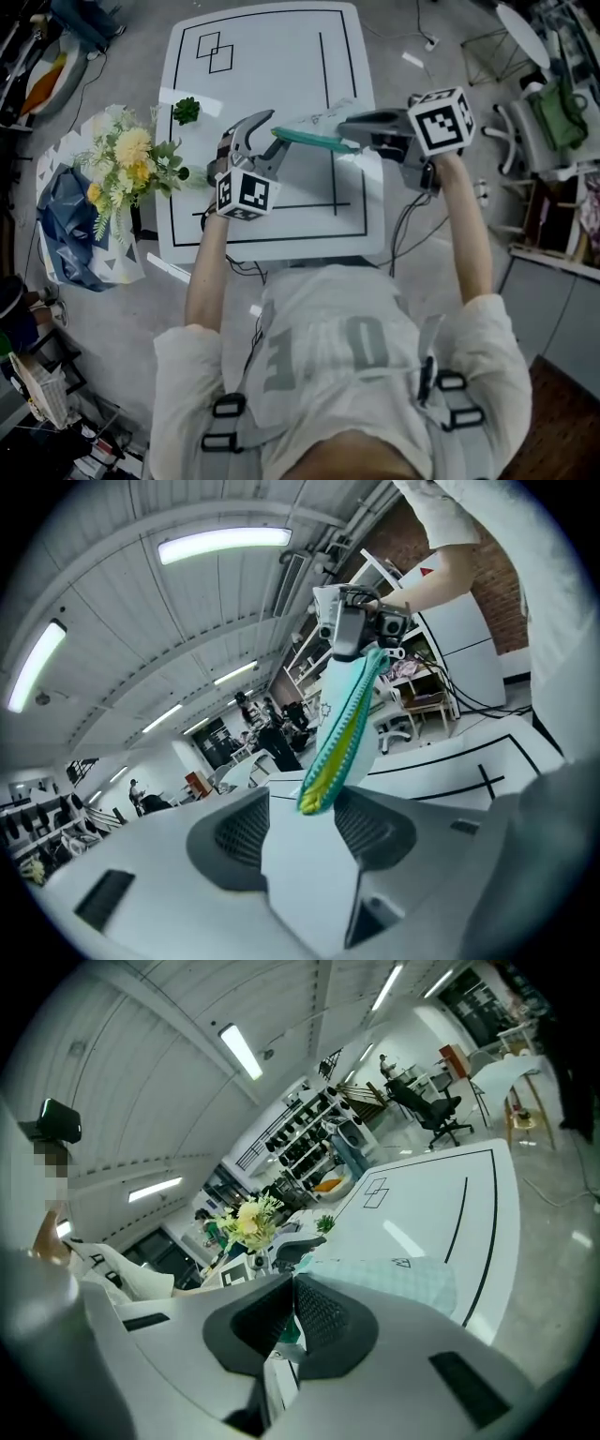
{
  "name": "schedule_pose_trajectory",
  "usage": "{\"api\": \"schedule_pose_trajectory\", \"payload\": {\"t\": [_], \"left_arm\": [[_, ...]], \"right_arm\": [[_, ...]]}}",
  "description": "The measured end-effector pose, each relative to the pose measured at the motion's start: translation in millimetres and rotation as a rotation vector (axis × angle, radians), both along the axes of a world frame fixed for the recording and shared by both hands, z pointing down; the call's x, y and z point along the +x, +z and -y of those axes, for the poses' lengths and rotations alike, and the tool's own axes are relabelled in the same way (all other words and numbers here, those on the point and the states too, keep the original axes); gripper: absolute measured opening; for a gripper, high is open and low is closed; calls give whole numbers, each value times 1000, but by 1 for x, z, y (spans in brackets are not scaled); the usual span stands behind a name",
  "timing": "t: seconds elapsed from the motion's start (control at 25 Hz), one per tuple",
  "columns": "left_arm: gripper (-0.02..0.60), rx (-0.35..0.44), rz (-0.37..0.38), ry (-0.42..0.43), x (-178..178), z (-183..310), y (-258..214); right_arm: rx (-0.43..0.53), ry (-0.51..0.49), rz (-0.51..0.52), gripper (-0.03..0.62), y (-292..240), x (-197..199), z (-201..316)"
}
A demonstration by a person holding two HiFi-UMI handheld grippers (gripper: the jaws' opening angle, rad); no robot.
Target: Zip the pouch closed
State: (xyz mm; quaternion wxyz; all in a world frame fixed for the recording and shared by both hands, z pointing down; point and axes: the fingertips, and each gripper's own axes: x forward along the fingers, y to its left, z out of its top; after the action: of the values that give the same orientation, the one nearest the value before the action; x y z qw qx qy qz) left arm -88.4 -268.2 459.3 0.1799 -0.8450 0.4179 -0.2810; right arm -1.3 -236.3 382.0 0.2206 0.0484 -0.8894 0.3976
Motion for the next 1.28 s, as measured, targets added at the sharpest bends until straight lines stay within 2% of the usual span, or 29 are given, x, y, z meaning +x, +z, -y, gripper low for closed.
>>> {"api": "schedule_pose_trajectory", "payload": {"t": [0.2, 0.36, 0.52, 0.68, 0.72, 0.76, 0.8, 0.84, 0.96, 1.04, 1.12, 1.28], "left_arm": [[201, 18, 49, 56, 11, -16, -4], [109, 24, 61, 60, 14, -23, -9], [46, 29, 71, 38, 10, -25, -14], [25, 0, 50, -38, 2, -24, -22], [23, -8, 44, -67, -1, -23, -24], [21, -15, 39, -98, -5, -22, -25], [20, -18, 35, -130, -9, -22, -27], [18, -21, 34, -162, -13, -22, -29], [18, -37, 57, -243, -23, -24, -33], [17, -45, 71, -281, -26, -26, -33], [18, -51, 71, -311, -30, -27, -33], [17, -87, 38, -364, -35, -32, -31]], "right_arm": [[5, -42, 0, 15, 0, 3, -8], [-13, -5, 5, 15, 3, 6, -7], [78, 74, -48, 15, 13, 12, 4], [268, 186, -130, 21, 19, 14, 18], [319, 230, -152, 51, 20, 16, 23], [373, 278, -172, 110, 19, 17, 29], [428, 330, -188, 168, 16, 20, 34], [480, 392, -198, 184, 12, 23, 39], [595, 632, -214, 190, -4, 42, 45], [622, 736, -229, 190, -6, 53, 34], [602, 744, -242, 189, 7, 52, 11], [534, 656, -263, 189, 49, 37, -32]]}}
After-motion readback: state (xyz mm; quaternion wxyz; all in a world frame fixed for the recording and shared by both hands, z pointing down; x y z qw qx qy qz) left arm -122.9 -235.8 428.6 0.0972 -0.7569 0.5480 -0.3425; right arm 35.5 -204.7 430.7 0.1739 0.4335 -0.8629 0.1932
